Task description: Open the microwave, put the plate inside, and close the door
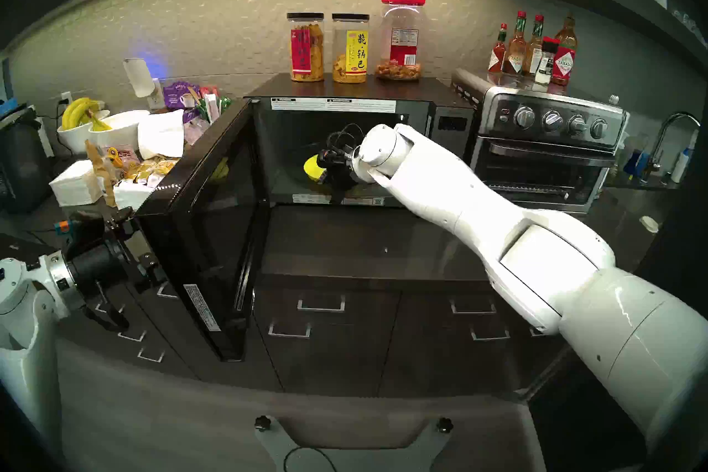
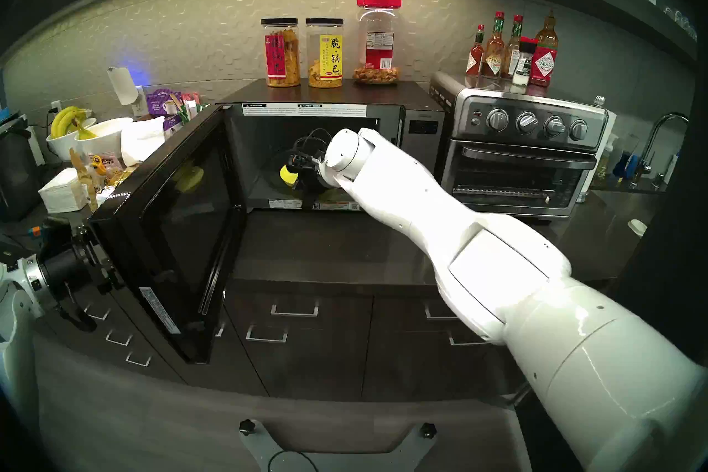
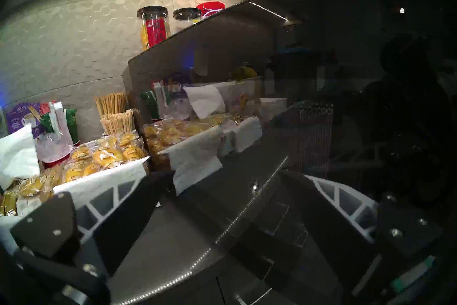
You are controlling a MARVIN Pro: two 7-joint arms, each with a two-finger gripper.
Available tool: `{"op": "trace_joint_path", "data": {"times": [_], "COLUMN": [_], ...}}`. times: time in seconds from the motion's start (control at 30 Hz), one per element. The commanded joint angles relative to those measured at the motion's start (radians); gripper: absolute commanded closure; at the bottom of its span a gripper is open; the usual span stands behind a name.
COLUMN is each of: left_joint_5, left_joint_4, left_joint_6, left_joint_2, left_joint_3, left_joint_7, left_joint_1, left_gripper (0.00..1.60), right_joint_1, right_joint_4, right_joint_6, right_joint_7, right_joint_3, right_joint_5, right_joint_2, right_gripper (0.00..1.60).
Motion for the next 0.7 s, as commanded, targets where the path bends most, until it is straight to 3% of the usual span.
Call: {"op": "trace_joint_path", "data": {"times": [0.0,0.67], "left_joint_5": [-0.002,0.000], "left_joint_4": [-0.010,-0.011], "left_joint_6": [0.001,0.002], "left_joint_2": [0.001,0.000], "left_joint_3": [-0.005,-0.005], "left_joint_7": [-0.002,-0.003], "left_joint_1": [0.000,-0.001], "left_gripper": [0.00,0.00], "right_joint_1": [0.053,0.085], "right_joint_4": [0.026,0.153], "right_joint_6": [-0.004,-0.026], "right_joint_7": [-0.010,-0.023], "right_joint_3": [0.014,0.026], "right_joint_5": [0.004,0.000], "right_joint_2": [-0.045,-0.102], "right_gripper": [1.60,1.60]}}
